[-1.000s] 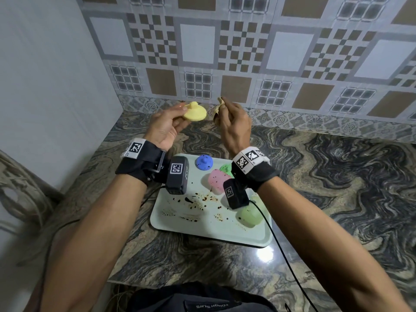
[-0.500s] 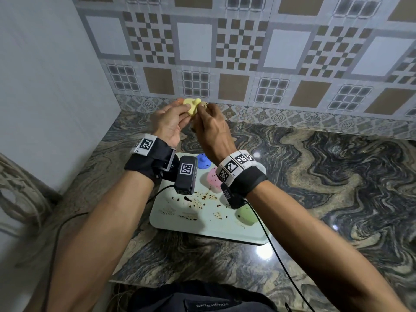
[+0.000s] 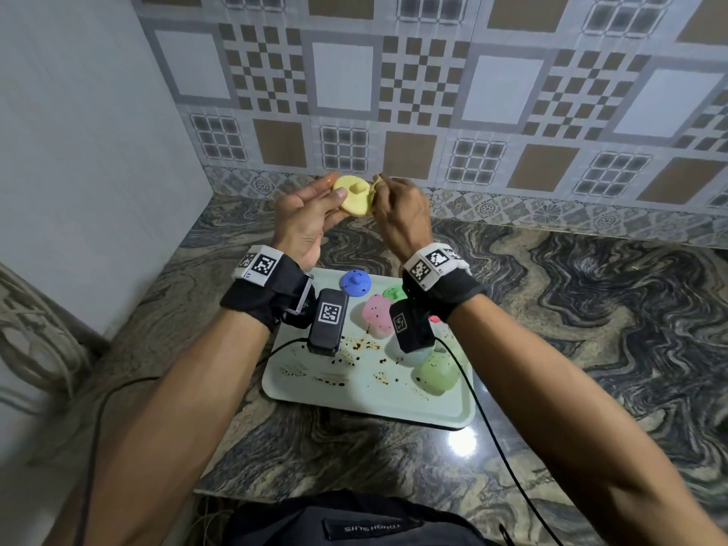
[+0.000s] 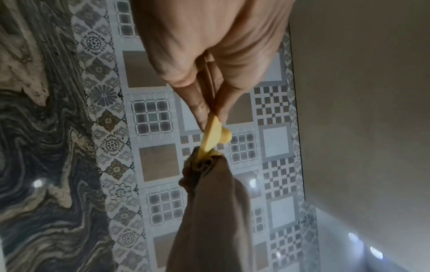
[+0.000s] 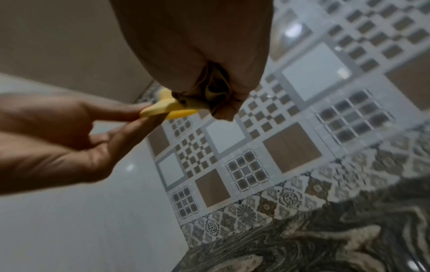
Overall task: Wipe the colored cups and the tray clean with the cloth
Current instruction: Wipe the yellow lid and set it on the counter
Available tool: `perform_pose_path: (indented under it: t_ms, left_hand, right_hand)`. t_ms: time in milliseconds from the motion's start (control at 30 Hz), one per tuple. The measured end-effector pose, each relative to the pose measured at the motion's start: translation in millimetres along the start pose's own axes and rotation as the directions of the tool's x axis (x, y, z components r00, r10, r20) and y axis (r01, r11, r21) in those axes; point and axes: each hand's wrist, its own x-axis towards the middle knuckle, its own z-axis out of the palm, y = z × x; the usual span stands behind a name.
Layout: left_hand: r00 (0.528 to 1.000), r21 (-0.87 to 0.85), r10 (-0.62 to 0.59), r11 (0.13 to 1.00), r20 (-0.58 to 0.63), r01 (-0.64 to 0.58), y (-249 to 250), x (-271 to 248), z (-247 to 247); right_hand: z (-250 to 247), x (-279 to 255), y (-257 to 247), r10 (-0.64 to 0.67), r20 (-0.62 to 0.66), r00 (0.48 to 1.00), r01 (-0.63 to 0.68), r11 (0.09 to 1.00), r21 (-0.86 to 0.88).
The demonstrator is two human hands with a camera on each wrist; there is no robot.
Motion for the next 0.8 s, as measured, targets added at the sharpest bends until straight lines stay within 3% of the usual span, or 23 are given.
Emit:
perform_pose_path:
  t_ms: [100, 200, 300, 367, 433, 533, 667, 800]
  left_hand:
    - [0.999, -0.008, -0.003, 1.000, -0.043, 0.002, 3, 5, -1]
    - [0.999, -0.014, -0.046, 0.999, 0.022, 0.046, 9, 7, 1]
    - [0.995, 0.003, -0.080, 0.997, 0.058, 0.080, 11, 9, -6]
    - [0.995, 0.020, -0.083, 0.996, 0.050, 0.082, 12, 11, -13]
    - [0.995, 0.018, -0.085, 0.996, 0.058, 0.084, 12, 12, -15]
    - [0.988, 0.015, -0.086, 0.996, 0.130, 0.085, 14, 11, -12]
    - [0.988, 0.123, -0.026, 0.992, 0.151, 0.008, 16, 12, -22]
    - [0.980, 0.362, 0.115, 0.917, 0.163, -0.167, 11, 13, -23]
  right_hand:
    - [0, -10, -9, -0.045, -0.058, 0.997, 0.046, 0.999, 0.020]
    - [12, -23, -15, -0.146, -0.036, 0.989, 0.147, 0.989, 0.033]
    - [9, -10, -2, -0.011, -0.006, 1.000, 0.011, 0.995, 0.103]
    - [3, -5, 8, 0.015, -0.071, 0.997, -0.010, 0.997, 0.075]
    - [3, -11, 1, -0.097, -0.121, 0.988, 0.102, 0.994, 0.032]
    - [11, -19, -4, -0.261, -0.066, 0.963, 0.262, 0.965, 0.004]
    - [0, -7, 14, -0.118, -0.053, 0.992, 0.121, 0.992, 0.048]
    - [-6, -7, 16, -0.176, -0.033, 0.984, 0.175, 0.984, -0.015]
